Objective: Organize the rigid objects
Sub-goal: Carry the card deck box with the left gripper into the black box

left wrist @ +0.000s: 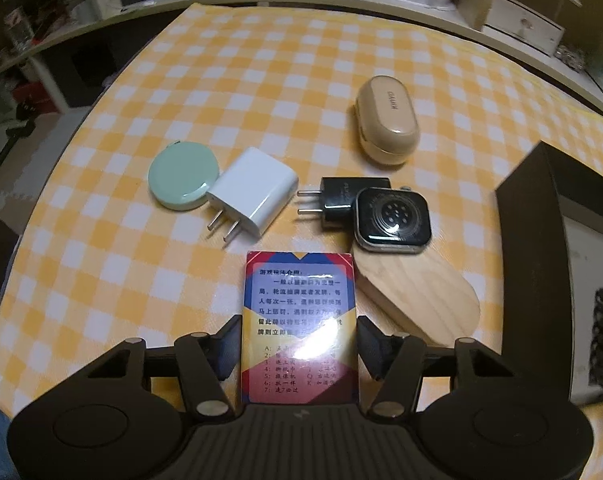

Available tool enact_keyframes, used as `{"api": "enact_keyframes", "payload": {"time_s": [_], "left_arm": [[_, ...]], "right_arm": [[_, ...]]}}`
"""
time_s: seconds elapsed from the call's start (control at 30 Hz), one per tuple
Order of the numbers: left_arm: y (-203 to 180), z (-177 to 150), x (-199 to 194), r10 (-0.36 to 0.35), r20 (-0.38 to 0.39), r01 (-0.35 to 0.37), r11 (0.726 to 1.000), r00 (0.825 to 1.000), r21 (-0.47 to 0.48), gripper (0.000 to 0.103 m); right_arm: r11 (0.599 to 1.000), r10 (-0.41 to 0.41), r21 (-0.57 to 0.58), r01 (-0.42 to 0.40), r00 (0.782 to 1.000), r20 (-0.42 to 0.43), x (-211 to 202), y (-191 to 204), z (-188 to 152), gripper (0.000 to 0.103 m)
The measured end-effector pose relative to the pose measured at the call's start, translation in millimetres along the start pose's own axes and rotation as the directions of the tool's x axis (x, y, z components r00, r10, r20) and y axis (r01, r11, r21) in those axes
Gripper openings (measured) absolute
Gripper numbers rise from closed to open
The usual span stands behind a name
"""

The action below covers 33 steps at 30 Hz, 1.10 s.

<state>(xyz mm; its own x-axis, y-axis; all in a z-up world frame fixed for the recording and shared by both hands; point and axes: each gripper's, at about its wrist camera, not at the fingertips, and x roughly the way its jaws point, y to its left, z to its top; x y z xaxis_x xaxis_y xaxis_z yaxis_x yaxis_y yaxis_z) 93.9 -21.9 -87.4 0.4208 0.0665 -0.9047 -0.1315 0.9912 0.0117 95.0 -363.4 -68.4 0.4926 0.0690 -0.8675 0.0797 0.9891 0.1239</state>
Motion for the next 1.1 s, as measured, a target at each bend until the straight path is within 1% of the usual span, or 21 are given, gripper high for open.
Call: {"api": "enact_keyframes", "payload": {"time_s": [0.1, 0.13, 0.2, 0.27, 0.37, 0.43, 0.5, 0.53, 0.57, 0.6, 0.67, 0.73, 0.8, 0.87, 0.9, 0.97, 1.0, 1.03, 1.1], "left_arm": [[1.3, -4.4, -12.3, -0.013, 0.041, 0.012, 1.000, 0.999, 0.013, 0.059], [1.8, -4.7, -18.8, -0.019, 0.066, 0.018, 1.000, 0.998, 0.018, 0.059], [2.7, -3.3, -31.2, -0.036, 0.111, 0.033, 0.999, 0.993, 0.021, 0.059], [2.0, 1.1, -45.2, -0.062, 0.161, 0.058, 0.998, 0.985, 0.029, 0.060], [-7.5, 9.2, -67.0, -0.115, 0.235, 0.099, 0.992, 0.965, 0.081, 0.060], [-19.6, 14.5, -79.8, -0.165, 0.274, 0.127, 0.980, 0.947, 0.150, 0.060], [-33.3, 17.3, -88.7, -0.217, 0.297, 0.149, 0.960, 0.930, 0.236, 0.060], [-41.1, 18.4, -91.7, -0.253, 0.299, 0.163, 0.942, 0.920, 0.294, 0.060], [-47.9, 20.0, -93.3, -0.279, 0.293, 0.176, 0.926, 0.915, 0.334, 0.060], [-55.1, 21.8, -93.9, -0.300, 0.282, 0.186, 0.911, 0.911, 0.367, 0.060], [-71.9, 25.1, -94.2, -0.345, 0.255, 0.208, 0.873, 0.903, 0.442, 0.060], [-90.9, 28.5, -92.9, -0.373, 0.236, 0.214, 0.835, 0.897, 0.508, 0.060], [-107.0, 32.6, -89.2, -0.387, 0.215, 0.230, 0.822, 0.896, 0.520, 0.060], [-122.8, 36.9, -81.9, -0.407, 0.182, 0.272, 0.822, 0.895, 0.501, 0.060], [-132.3, 37.9, -79.0, -0.423, 0.168, 0.287, 0.809, 0.891, 0.512, 0.060], [-150.5, 37.7, -72.6, -0.447, 0.146, 0.297, 0.770, 0.882, 0.565, 0.060], [-159.6, 38.4, -68.9, -0.459, 0.127, 0.300, 0.741, 0.879, 0.601, 0.060], [-168.9, 39.2, -65.3, -0.472, 0.103, 0.304, 0.703, 0.876, 0.643, 0.060], [-183.9, 40.7, -57.7, -0.478, 0.068, 0.293, 0.638, 0.876, 0.712, 0.060]], "right_arm": [[1.000, 0.000, -0.001, 0.000, 1.000, 0.000, -0.1, 0.0, 1.3, 0.004], [1.000, 0.000, 0.000, 0.000, 1.000, 0.000, 0.0, 0.2, 1.1, 0.004], [1.000, -0.002, -0.002, 0.002, 1.000, -0.001, 0.0, 0.8, 0.3, 0.004], [1.000, -0.001, -0.001, 0.001, 1.000, -0.001, -0.1, -0.1, 1.9, 0.004], [1.000, 0.000, 0.000, 0.000, 1.000, -0.001, 0.0, 0.4, 1.1, 0.004], [1.000, -0.001, -0.001, 0.001, 1.000, -0.001, -0.1, 0.2, 2.0, 0.004], [1.000, 0.000, 0.000, 0.000, 1.000, -0.001, 0.1, 0.4, 1.0, 0.004], [1.000, -0.001, -0.001, 0.001, 1.000, -0.001, -0.2, 0.4, 2.2, 0.004], [1.000, -0.002, -0.002, 0.002, 1.000, -0.001, -0.1, 0.4, 2.3, 0.004], [1.000, -0.002, -0.002, 0.002, 1.000, -0.001, -0.1, 0.4, 2.2, 0.004], [1.000, -0.002, -0.002, 0.002, 1.000, -0.001, 0.5, 0.4, 0.8, 0.004], [1.000, -0.002, -0.002, 0.002, 1.000, -0.001, 0.6, 0.6, 0.9, 0.004], [1.000, -0.003, -0.004, 0.003, 1.000, 0.000, 0.6, 0.8, 0.6, 0.004], [1.000, -0.003, -0.005, 0.003, 1.000, -0.001, 1.4, 0.6, 0.3, 0.004], [1.000, -0.002, -0.005, 0.002, 1.000, -0.001, 1.7, 0.6, -1.1, 0.004], [1.000, -0.001, -0.004, 0.001, 1.000, 0.000, 1.7, 0.9, -0.5, 0.004], [1.000, -0.002, -0.003, 0.002, 1.000, -0.001, 1.5, 1.0, 0.2, 0.004], [1.000, -0.002, -0.004, 0.002, 1.000, -0.001, 1.7, 1.1, -0.1, 0.004], [1.000, -0.001, -0.005, 0.001, 1.000, -0.001, 2.6, 2.0, -0.8, 0.004]]}}
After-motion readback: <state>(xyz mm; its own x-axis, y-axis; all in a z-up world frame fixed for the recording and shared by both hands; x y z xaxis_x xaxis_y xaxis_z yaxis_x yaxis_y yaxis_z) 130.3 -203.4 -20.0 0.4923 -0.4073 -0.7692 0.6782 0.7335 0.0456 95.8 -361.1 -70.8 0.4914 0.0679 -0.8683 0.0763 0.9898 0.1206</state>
